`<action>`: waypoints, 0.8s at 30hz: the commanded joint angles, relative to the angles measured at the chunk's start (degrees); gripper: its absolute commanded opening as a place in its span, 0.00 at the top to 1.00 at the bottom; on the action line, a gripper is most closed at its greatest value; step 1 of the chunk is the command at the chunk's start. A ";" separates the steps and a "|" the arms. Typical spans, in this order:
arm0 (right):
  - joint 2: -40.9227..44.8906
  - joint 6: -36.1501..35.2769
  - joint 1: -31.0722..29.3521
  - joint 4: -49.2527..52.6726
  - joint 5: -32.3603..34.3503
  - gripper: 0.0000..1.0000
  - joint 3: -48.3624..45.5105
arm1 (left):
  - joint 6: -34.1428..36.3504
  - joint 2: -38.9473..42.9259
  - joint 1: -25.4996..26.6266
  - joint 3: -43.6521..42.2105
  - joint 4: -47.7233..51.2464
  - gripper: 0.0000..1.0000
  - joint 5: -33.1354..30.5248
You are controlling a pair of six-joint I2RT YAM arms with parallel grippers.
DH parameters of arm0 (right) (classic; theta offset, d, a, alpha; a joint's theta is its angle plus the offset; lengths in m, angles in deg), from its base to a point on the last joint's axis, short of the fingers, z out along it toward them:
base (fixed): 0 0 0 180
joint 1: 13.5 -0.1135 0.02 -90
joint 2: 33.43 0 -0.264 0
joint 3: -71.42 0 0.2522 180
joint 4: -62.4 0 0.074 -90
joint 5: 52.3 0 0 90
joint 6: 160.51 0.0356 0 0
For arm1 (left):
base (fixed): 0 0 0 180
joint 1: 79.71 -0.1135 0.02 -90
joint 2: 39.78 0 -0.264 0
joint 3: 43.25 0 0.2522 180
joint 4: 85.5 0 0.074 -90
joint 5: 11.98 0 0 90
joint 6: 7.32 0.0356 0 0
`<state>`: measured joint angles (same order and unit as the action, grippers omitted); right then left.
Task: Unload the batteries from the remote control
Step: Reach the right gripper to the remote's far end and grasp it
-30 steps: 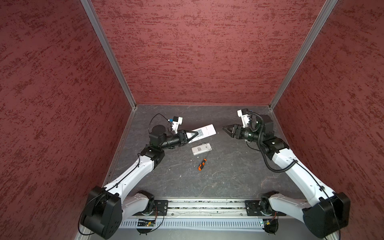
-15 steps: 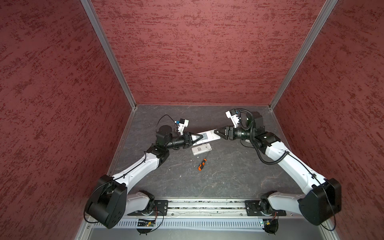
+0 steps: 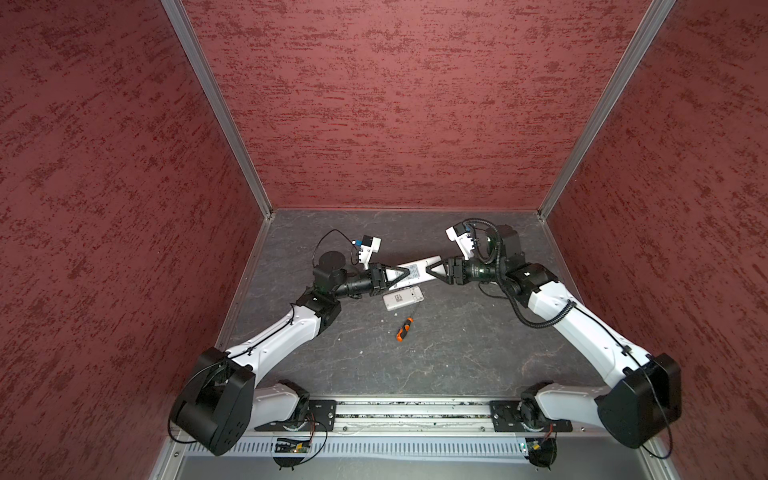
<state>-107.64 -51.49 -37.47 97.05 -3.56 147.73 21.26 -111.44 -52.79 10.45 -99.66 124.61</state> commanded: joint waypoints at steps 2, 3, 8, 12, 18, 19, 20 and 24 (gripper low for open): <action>-0.75 -0.92 -0.40 -0.10 0.21 0.51 2.41 | -0.53 1.69 0.15 -0.55 -3.72 1.00 -0.01; -0.82 -0.88 -0.38 -0.12 0.29 0.53 2.42 | -0.57 1.83 0.13 -0.65 -3.72 1.00 -0.07; -1.11 -1.44 -0.38 0.64 0.60 0.62 2.17 | -0.95 2.39 0.06 -1.27 -4.25 1.00 -0.09; -0.91 -2.21 -0.38 1.11 1.39 0.67 1.73 | -1.28 3.01 -0.07 -1.36 -4.42 1.00 0.12; -1.40 -3.27 -0.25 0.92 1.91 0.74 1.27 | -1.84 3.97 -0.29 -1.93 -4.51 1.00 0.85; -1.54 -3.29 -0.20 0.83 1.89 0.74 1.26 | -1.92 4.15 -0.44 -2.06 -4.51 1.00 1.10; -1.67 -3.44 -0.13 0.62 1.75 0.75 1.26 | -2.19 4.31 -0.48 -2.27 -4.51 1.00 1.35; -2.46 -3.23 0.54 -0.18 -0.60 0.80 1.34 | -2.56 4.93 -0.55 -3.18 -4.95 1.00 2.18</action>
<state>-108.54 -50.31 -37.01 96.98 -5.28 148.71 20.88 -108.38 -53.73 7.09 -101.37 124.46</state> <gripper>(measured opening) 0.352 0.203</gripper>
